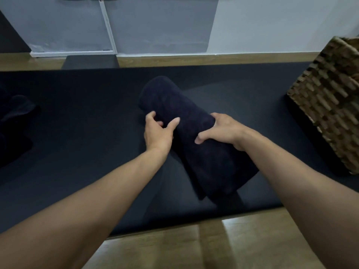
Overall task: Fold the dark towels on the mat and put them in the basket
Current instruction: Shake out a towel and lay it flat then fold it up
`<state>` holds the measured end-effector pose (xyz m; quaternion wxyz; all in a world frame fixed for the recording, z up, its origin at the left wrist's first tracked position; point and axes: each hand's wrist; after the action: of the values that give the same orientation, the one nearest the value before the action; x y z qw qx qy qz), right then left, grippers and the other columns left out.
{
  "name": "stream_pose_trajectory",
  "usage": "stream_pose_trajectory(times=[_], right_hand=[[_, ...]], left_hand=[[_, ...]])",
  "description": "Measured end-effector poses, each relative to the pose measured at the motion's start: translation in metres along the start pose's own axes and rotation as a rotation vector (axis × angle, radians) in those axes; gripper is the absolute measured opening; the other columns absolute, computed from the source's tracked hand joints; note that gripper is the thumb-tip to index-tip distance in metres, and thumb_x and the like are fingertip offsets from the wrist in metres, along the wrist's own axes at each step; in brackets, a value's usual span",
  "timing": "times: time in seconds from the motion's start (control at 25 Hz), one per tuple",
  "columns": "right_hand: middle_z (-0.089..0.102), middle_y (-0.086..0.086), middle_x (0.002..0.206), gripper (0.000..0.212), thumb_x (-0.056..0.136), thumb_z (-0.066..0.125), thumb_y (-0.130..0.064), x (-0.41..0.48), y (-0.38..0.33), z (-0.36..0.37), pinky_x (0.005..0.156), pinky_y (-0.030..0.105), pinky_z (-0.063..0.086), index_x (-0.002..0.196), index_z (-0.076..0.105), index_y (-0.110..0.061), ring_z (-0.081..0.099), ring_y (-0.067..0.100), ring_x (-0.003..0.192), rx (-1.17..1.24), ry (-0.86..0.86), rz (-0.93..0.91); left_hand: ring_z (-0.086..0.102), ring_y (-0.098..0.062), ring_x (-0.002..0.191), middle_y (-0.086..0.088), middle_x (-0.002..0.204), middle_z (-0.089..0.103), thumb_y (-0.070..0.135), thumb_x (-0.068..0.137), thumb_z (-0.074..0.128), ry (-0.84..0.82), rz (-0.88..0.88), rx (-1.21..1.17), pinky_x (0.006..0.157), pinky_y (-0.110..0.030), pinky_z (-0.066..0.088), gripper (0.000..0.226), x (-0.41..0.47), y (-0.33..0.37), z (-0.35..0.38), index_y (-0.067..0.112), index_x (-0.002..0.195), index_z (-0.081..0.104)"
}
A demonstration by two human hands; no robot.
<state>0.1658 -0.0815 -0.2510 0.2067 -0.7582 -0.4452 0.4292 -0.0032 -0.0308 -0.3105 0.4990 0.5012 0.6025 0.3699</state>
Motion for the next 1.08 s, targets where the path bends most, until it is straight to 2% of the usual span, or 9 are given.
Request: stream_pose_trajectory(times=[0.16,0.28,0.4,0.48,0.6,0.68,0.76,0.96,1.08], right_hand=[[0.076,0.008,0.098,0.044,0.074,0.079,-0.017,-0.017,0.038,-0.031,0.075,0.034,0.059,0.116,0.065,-0.014,0.074,0.024,0.088,0.393,-0.12,0.158],[0.075,0.013,0.102,0.04,0.076,0.074,-0.019,-0.033,0.069,-0.065,0.075,0.034,0.058,0.114,0.068,-0.008,0.073,0.026,0.09,0.602,-0.141,0.215],[0.077,0.007,0.096,0.037,0.072,0.076,-0.024,-0.044,0.095,-0.102,0.067,0.028,0.058,0.107,0.069,-0.013,0.075,0.019,0.083,0.652,-0.031,0.231],[0.077,0.001,0.096,0.039,0.076,0.076,-0.024,-0.044,0.106,-0.121,0.069,0.027,0.059,0.113,0.067,-0.017,0.074,0.013,0.083,0.533,0.133,0.211],[0.062,0.002,0.128,0.06,0.083,0.065,-0.03,-0.036,0.115,-0.137,0.096,0.035,0.051,0.14,0.05,-0.019,0.062,0.019,0.112,0.13,0.452,0.185],[0.056,0.006,0.137,0.049,0.093,0.051,-0.032,-0.029,0.124,-0.143,0.104,0.04,0.043,0.141,0.048,-0.019,0.054,0.026,0.124,-0.209,0.681,0.145],[0.054,0.01,0.136,0.042,0.098,0.042,-0.029,-0.024,0.135,-0.148,0.105,0.045,0.041,0.137,0.052,-0.019,0.051,0.029,0.125,-0.349,0.816,0.097],[0.044,0.005,0.147,0.047,0.101,0.044,-0.04,-0.027,0.18,-0.159,0.107,0.047,0.036,0.145,0.044,-0.023,0.044,0.026,0.132,-0.493,0.854,0.02],[0.042,0.004,0.149,0.054,0.099,0.046,-0.049,-0.028,0.195,-0.161,0.105,0.049,0.038,0.147,0.042,-0.025,0.043,0.026,0.132,-0.578,0.828,0.048]], left_hand=[[0.07,-0.015,0.101,0.008,0.113,0.071,0.079,0.058,0.069,-0.349,-0.261,-0.244,0.093,-0.041,0.055,0.083,-0.025,0.015,0.055,0.027,0.122,0.06],[0.072,-0.017,0.101,0.005,0.115,0.072,0.065,0.059,0.082,-0.569,-0.282,-0.366,0.093,-0.041,0.056,0.082,-0.045,0.027,0.102,0.029,0.128,0.054],[0.072,-0.017,0.097,0.005,0.111,0.073,0.054,0.067,0.081,-0.573,-0.241,-0.316,0.09,-0.041,0.058,0.07,-0.055,0.044,0.157,0.028,0.126,0.054],[0.069,-0.018,0.101,0.005,0.115,0.068,0.057,0.066,0.078,-0.522,-0.202,-0.214,0.092,-0.042,0.056,0.077,-0.061,0.051,0.192,0.027,0.131,0.049],[0.061,-0.024,0.112,0.001,0.131,0.057,0.063,0.072,0.071,-0.526,-0.217,-0.112,0.097,-0.044,0.052,0.095,-0.074,0.058,0.237,0.022,0.147,0.03],[0.057,-0.025,0.111,-0.002,0.13,0.052,0.062,0.082,0.064,-0.561,-0.245,-0.091,0.1,-0.042,0.049,0.094,-0.081,0.065,0.268,0.02,0.152,0.019],[0.056,-0.027,0.112,-0.007,0.131,0.052,0.06,0.088,0.058,-0.58,-0.257,-0.075,0.101,-0.043,0.048,0.093,-0.084,0.073,0.297,0.02,0.155,0.009],[0.046,-0.022,0.134,-0.002,0.152,0.041,0.044,0.103,0.042,-0.675,-0.131,-0.034,0.111,-0.035,0.038,0.067,-0.095,0.058,0.325,0.031,0.158,0.005],[0.041,-0.02,0.138,0.0,0.154,0.039,0.035,0.104,0.04,-0.662,-0.033,-0.009,0.115,-0.033,0.033,0.058,-0.094,0.047,0.321,0.034,0.156,0.014]])
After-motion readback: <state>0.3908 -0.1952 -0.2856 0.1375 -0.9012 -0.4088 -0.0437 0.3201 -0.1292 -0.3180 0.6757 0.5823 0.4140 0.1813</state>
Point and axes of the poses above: each hand's wrist, its own x-axis towards the middle knuckle, its own z-axis out of the palm, y = z × x
